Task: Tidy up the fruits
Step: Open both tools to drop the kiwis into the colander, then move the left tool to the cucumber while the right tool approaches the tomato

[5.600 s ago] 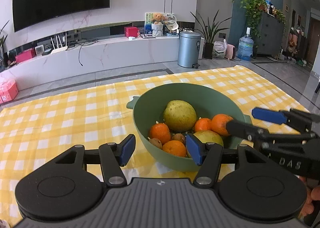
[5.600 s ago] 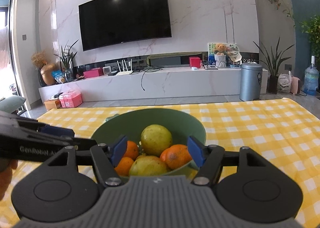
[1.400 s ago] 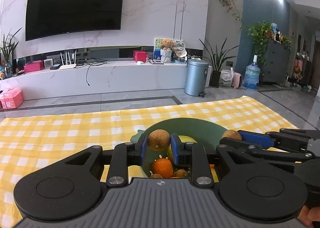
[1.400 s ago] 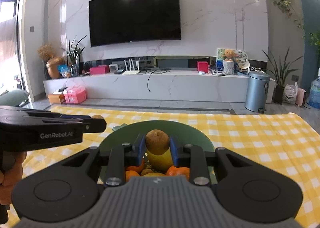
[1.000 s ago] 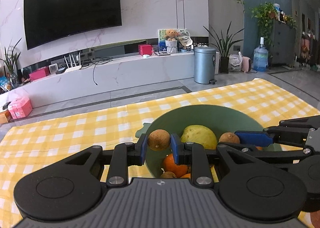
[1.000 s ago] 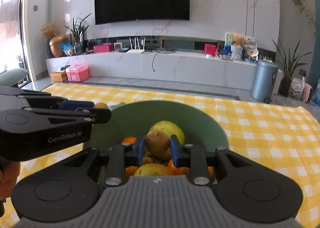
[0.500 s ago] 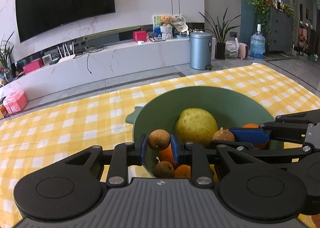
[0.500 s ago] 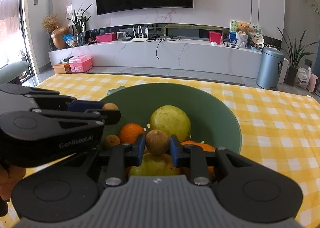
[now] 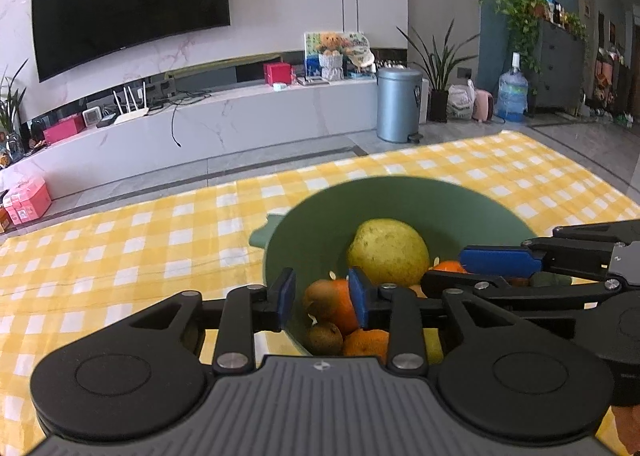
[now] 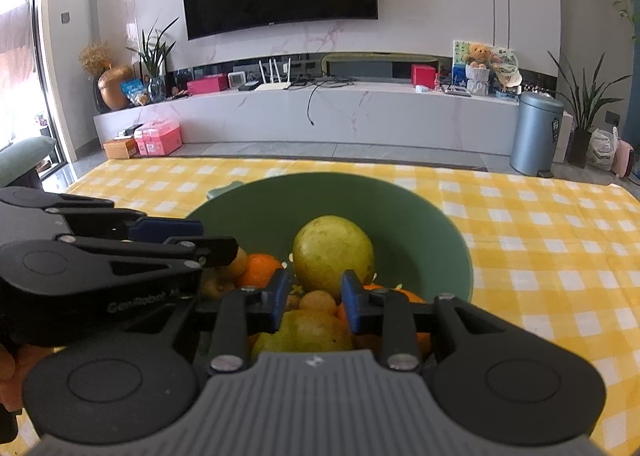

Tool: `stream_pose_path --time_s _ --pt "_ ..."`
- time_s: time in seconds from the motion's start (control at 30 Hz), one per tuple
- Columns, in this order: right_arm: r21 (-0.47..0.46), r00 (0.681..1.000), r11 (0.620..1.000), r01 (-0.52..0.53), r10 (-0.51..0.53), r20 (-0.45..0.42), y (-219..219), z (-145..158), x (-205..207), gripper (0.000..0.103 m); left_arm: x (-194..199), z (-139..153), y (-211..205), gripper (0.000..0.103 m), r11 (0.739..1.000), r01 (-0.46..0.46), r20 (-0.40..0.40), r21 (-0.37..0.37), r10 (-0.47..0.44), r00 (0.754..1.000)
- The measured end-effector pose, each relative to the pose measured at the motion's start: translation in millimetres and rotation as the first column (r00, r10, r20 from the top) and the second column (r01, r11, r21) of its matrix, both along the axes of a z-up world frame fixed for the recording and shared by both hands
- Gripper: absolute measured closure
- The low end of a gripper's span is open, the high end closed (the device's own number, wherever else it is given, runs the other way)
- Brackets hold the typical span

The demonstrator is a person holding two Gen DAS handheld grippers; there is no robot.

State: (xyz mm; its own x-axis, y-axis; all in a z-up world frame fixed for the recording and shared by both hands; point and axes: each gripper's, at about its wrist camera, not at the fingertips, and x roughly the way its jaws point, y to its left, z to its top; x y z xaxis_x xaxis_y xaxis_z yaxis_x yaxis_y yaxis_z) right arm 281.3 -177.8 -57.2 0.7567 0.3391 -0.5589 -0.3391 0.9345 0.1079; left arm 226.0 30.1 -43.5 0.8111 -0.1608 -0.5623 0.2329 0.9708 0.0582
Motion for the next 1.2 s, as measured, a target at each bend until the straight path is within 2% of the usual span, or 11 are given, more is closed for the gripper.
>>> stream_pose_path --time_s 0.13,0.33,0.4,0.43,0.67,0.8,0.93,1.07,1.2 --pt "0.025 0.999 1.0 0.018 -0.018 0.027 -4.7 3.8 -4.5 0.068 -6.5 9.6 3.4 0.052 1.0 -0.012 0.026 -0.023 0.013 1.0" --pt "0.063 0.995 0.997 0.051 -0.056 0.078 -11.2 11.5 -17.1 0.048 -17.6 20.1 15.6 0.035 0.996 -0.054 0.034 -0.077 0.057 0.998" --pt "0.078 0.994 0.995 0.057 -0.065 0.093 -13.8 14.5 -22.9 0.04 -20.9 23.9 19.1 0.035 0.993 -0.072 0.034 -0.094 0.075 0.997" --pt "0.084 0.993 0.995 0.059 -0.067 0.1 -15.7 16.3 -25.7 0.039 -22.3 25.6 21.0 0.034 0.992 -0.078 0.033 -0.097 0.082 0.996" --pt "0.1 0.991 0.993 0.06 -0.072 0.114 -23.5 22.6 -55.5 0.037 -39.8 33.7 18.6 0.034 0.996 -0.065 -0.023 -0.055 0.064 0.998" --pt "0.112 0.992 0.991 0.067 -0.078 0.096 -24.5 27.2 -68.6 0.037 -41.6 35.0 13.9 0.034 0.996 -0.082 -0.109 -0.036 0.078 0.991" --pt "0.102 0.994 0.992 0.073 -0.08 0.075 -26.0 27.2 -83.8 0.037 -51.7 34.6 10.1 0.034 0.995 -0.097 -0.156 -0.013 0.094 0.983" --pt "0.09 0.998 0.994 0.066 -0.067 0.008 -32.0 18.2 -101.5 0.039 -64.1 32.5 9.8 0.034 0.993 -0.113 -0.213 -0.023 0.105 0.971" --pt "0.076 0.996 0.996 0.047 -0.041 -0.08 -32.8 6.7 -112.6 0.047 -74.3 26.0 11.4 0.034 0.991 -0.119 -0.297 -0.06 0.096 0.95"
